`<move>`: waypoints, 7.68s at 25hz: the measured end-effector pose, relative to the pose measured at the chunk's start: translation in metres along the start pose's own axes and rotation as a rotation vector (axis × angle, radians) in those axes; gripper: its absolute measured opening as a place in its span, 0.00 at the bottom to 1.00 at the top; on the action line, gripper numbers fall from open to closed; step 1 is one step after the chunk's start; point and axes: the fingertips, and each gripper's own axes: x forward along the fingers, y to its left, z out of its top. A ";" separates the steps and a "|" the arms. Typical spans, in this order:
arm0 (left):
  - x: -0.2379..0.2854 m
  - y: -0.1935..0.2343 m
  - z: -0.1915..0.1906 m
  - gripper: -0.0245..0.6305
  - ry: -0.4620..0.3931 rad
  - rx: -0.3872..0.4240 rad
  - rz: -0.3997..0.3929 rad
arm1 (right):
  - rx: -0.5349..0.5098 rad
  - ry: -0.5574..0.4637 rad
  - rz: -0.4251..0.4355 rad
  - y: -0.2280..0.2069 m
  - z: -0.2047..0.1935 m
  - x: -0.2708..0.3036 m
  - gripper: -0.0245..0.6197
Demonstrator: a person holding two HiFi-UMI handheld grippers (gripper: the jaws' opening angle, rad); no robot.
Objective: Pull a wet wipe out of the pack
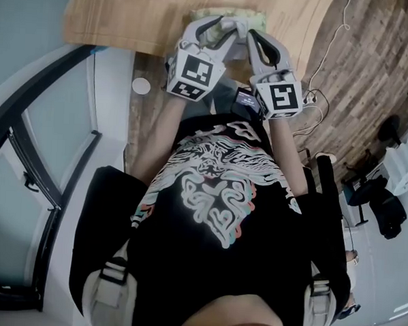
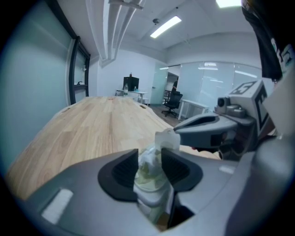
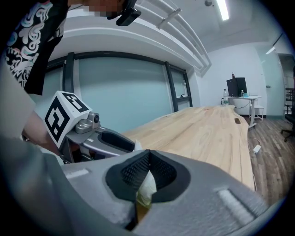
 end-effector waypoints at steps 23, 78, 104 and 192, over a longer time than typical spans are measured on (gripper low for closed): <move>0.003 0.001 -0.010 0.04 0.076 -0.122 -0.076 | -0.026 0.036 0.100 0.016 -0.003 0.024 0.04; -0.023 0.008 -0.001 0.03 -0.044 -0.265 -0.139 | -0.210 0.104 0.074 0.033 -0.010 0.030 0.04; -0.038 0.012 0.003 0.03 -0.059 -0.251 -0.115 | -0.205 0.107 0.068 0.040 -0.010 0.023 0.04; -0.121 0.086 -0.045 0.04 -0.137 -0.367 0.236 | -0.205 0.090 0.084 0.051 -0.013 0.002 0.04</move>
